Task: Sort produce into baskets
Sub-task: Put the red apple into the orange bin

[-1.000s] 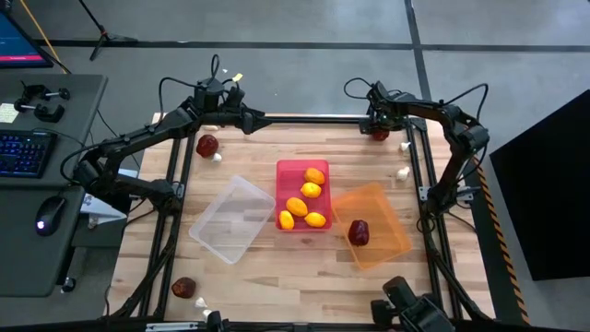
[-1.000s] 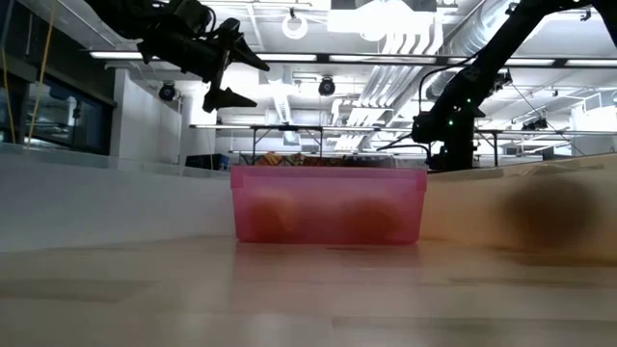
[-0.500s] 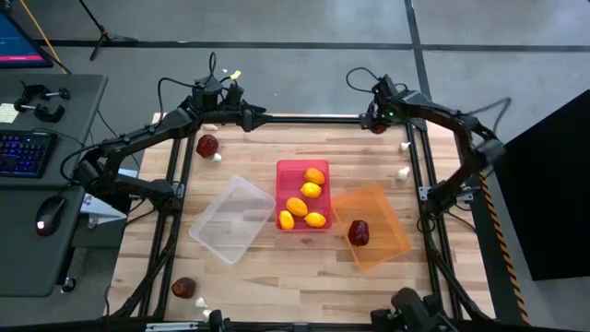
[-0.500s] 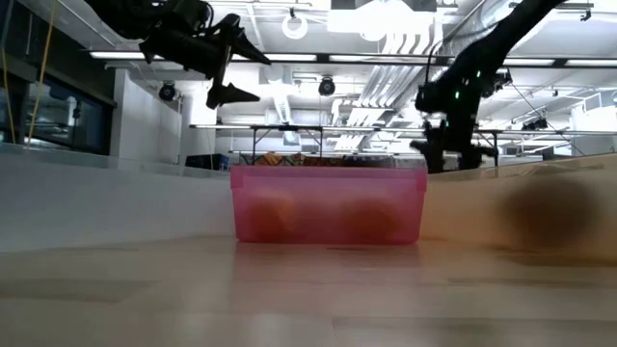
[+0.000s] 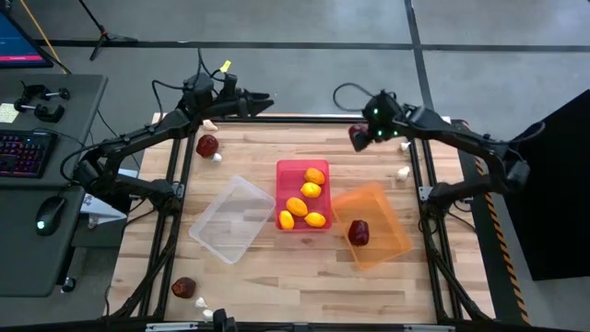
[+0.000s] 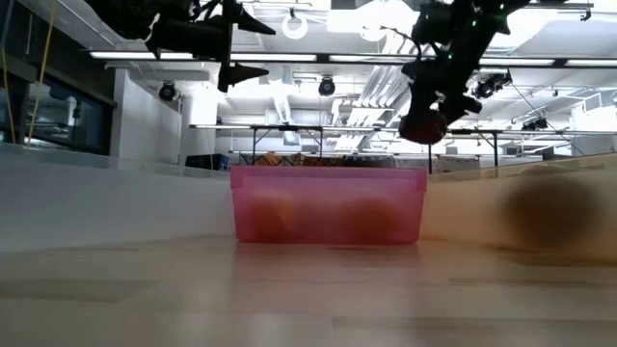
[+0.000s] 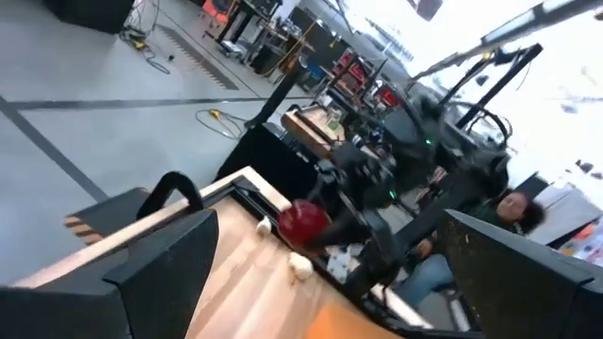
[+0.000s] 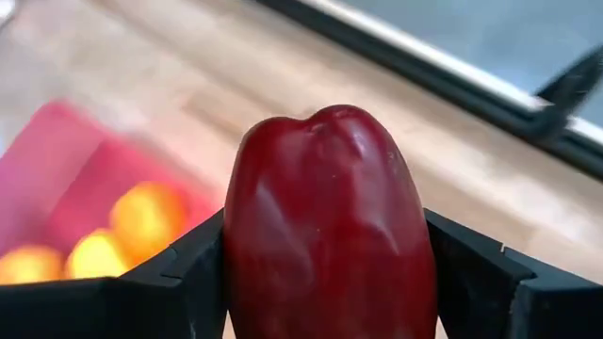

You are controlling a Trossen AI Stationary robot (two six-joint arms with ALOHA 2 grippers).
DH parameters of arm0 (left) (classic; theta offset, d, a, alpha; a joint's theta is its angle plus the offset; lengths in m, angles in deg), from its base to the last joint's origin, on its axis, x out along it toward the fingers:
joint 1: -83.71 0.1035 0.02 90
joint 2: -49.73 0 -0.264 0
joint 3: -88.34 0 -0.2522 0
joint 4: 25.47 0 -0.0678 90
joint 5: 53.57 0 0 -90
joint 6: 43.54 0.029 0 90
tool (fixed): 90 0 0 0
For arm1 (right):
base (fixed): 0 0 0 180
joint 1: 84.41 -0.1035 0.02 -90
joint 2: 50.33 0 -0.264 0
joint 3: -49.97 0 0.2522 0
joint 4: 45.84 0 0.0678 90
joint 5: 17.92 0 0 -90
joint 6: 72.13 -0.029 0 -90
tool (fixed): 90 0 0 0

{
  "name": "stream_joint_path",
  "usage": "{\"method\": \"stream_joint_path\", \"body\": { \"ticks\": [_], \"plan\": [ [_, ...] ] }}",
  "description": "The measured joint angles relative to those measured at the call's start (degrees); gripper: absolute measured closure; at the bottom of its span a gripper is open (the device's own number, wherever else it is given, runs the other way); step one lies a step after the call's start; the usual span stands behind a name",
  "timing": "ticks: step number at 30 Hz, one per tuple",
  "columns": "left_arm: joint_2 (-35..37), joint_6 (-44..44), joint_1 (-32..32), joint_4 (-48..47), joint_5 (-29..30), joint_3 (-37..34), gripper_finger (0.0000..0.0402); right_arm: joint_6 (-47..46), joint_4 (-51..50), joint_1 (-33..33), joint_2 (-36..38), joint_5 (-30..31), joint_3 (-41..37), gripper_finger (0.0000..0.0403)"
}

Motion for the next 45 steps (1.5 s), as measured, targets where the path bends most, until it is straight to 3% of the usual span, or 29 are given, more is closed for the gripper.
{"method": "stream_joint_path", "body": {
  "ticks": [7,14,16,22,28,35,45],
  "plan": [
    [0.0,-6.7,-4.3,0.0,0.4,0.0,0.0014,-1.2,-3.0,-11.9,0.6,-1.7,0.0,0.0138],
    [0.0,-4.8,-12.7,0.0,0.3,0.0,0.0014,-10.9,-11.2,-24.2,0.8,0.2,0.0,0.0137],
    [0.0,-4.5,-14.3,0.1,-1.1,0.0,0.0014,-16.1,-14.4,-28.6,0.8,2.2,0.0,0.0137],
    [1.7,-3.0,-17.5,0.5,-14.0,0.0,0.0014,-37.7,-19.1,-41.9,0.8,5.4,0.0,0.0137],
    [5.0,0.9,-23.6,-0.2,-16.1,-1.7,0.0014,-60.1,-25.0,-54.6,0.5,7.5,0.0,0.0137],
    [6.4,0.6,-31.1,0.5,-6.8,-4.5,0.0014,-76.3,-30.8,-64.8,-1.1,9.3,0.0,0.0137],
    [5.9,-3.8,-37.4,9.8,9.5,-5.9,0.0014,-74.4,-23.9,-69.3,-6.0,8.0,0.0,0.0137]
  ]
}}
